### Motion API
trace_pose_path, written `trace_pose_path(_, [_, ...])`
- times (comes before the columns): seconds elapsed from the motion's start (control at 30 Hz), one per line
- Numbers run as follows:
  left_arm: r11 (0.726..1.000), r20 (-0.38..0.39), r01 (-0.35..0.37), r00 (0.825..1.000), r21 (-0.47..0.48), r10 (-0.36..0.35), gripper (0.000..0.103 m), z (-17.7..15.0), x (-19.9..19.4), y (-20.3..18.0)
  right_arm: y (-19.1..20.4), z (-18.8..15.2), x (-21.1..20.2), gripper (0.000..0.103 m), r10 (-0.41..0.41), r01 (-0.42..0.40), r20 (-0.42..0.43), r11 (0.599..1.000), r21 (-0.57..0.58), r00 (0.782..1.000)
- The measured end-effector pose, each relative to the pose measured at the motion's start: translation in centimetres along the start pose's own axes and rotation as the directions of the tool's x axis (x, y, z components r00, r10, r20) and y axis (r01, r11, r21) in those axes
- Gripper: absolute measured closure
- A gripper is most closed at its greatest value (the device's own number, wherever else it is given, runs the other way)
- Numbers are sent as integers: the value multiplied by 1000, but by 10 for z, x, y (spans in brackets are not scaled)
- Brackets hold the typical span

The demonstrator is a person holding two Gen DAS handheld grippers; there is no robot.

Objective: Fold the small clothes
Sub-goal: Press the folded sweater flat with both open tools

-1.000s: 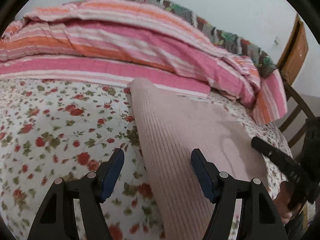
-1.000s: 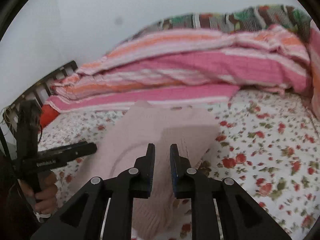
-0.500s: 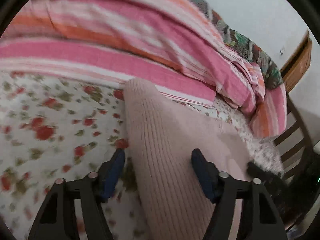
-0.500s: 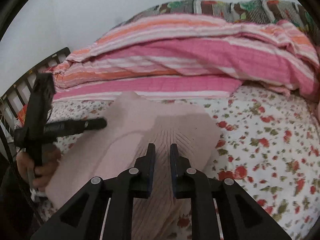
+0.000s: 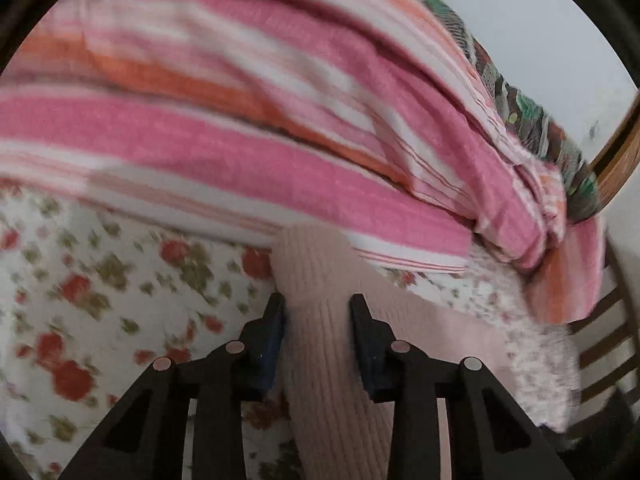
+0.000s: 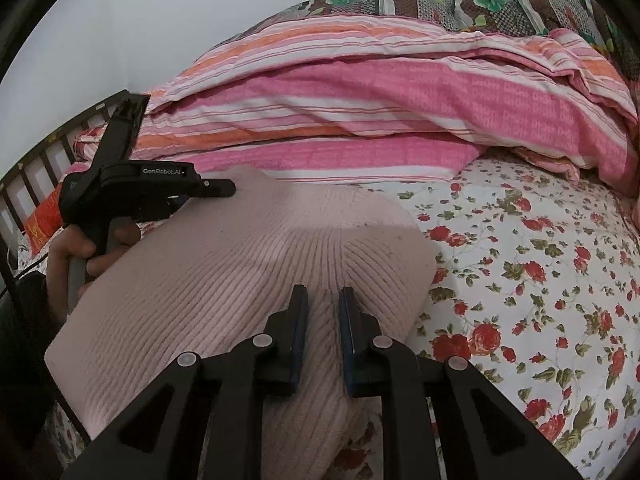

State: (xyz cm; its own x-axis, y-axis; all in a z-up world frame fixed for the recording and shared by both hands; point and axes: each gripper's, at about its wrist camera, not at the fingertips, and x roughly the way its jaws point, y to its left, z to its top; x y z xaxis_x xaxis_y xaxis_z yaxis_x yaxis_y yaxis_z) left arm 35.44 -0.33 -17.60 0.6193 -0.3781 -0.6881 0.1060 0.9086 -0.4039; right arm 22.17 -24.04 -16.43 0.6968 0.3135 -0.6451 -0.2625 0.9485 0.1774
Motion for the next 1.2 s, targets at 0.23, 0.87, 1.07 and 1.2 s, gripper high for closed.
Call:
trace_pose_path(0.23, [972, 85, -127, 990, 197, 112, 71, -16, -29, -33, -18, 15, -10, 88, 62, -64, 31, 994, 84, 998])
trace_pose_path(0.87, [958, 92, -141, 988, 251, 121, 64, -76, -78, -49, 1, 13, -38, 74, -23, 20, 41, 996, 88, 999])
trace_pose_path(1.07, [960, 97, -121, 990, 254, 100, 54, -97, -97, -51, 20, -7, -26, 74, -112, 112, -23, 994, 2, 993])
trace_pose_path(1.2, [958, 105, -126, 989, 258, 102, 53, -109, -104, -51, 21, -16, -27, 75, -141, 141, -10, 990, -10, 990])
